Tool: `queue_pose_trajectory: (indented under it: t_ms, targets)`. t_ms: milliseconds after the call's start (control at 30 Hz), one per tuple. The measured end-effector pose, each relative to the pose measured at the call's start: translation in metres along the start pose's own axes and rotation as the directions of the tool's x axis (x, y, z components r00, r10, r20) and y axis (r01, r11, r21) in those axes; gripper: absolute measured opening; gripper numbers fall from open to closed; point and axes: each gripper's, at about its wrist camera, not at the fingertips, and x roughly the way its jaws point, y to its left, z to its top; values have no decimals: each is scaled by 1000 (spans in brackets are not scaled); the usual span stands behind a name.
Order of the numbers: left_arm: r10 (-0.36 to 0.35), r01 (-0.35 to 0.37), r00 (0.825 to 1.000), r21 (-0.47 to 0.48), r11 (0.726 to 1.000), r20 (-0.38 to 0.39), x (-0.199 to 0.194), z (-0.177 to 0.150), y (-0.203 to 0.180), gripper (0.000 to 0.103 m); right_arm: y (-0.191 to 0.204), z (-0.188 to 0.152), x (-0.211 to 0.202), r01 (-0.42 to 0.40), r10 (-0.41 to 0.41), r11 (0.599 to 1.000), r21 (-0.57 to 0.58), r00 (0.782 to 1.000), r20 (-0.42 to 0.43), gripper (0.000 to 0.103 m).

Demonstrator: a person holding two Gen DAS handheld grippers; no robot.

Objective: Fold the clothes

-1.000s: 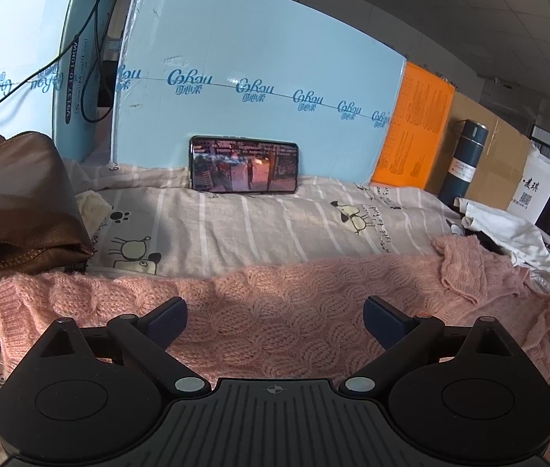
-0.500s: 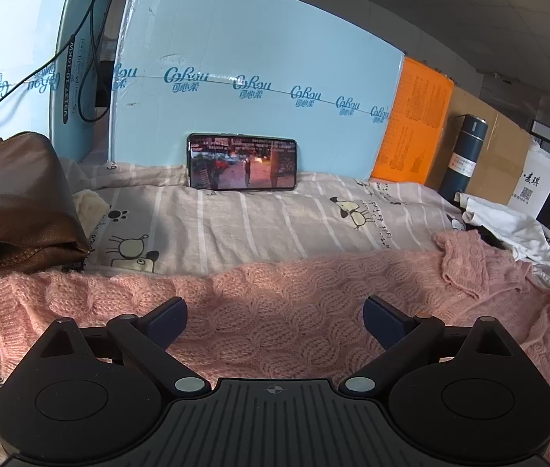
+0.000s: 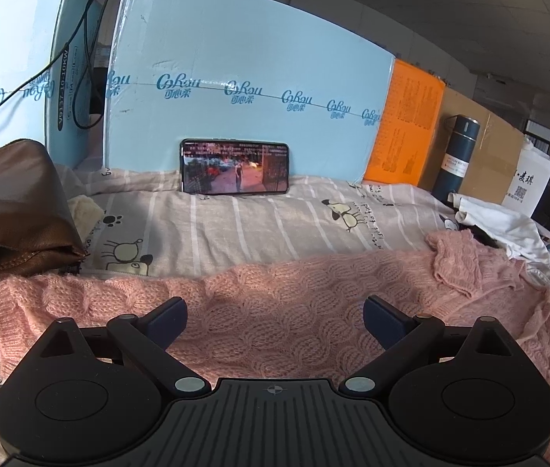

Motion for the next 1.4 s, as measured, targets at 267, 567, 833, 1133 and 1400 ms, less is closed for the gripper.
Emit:
queue_pose_trajectory:
  t_ms: [267, 567, 833, 1133, 1400]
  targets:
    - [-6, 6, 1000, 8, 1000, 4, -1, -1, -2, 99, 29, 41, 3, -290, 301, 952, -95, 942, 145, 9]
    - [-8, 8, 1000, 11, 1000, 5, -1, -2, -2, 99, 75, 94, 77, -375, 387, 900, -222, 922, 16, 10]
    - [-17, 16, 1000, 8, 1000, 4, -1, -1, -2, 99, 104, 86, 116, -374, 360, 884, -281, 928, -99, 53]
    - [-14, 14, 1000, 12, 1000, 2, -1, -2, -2, 99, 124, 86, 124, -450, 427, 831, -327, 893, -144, 73]
    - [-24, 24, 1000, 7, 1000, 5, -2, -2, -1, 99, 110, 87, 102, -380, 387, 868, -319, 921, -42, 76]
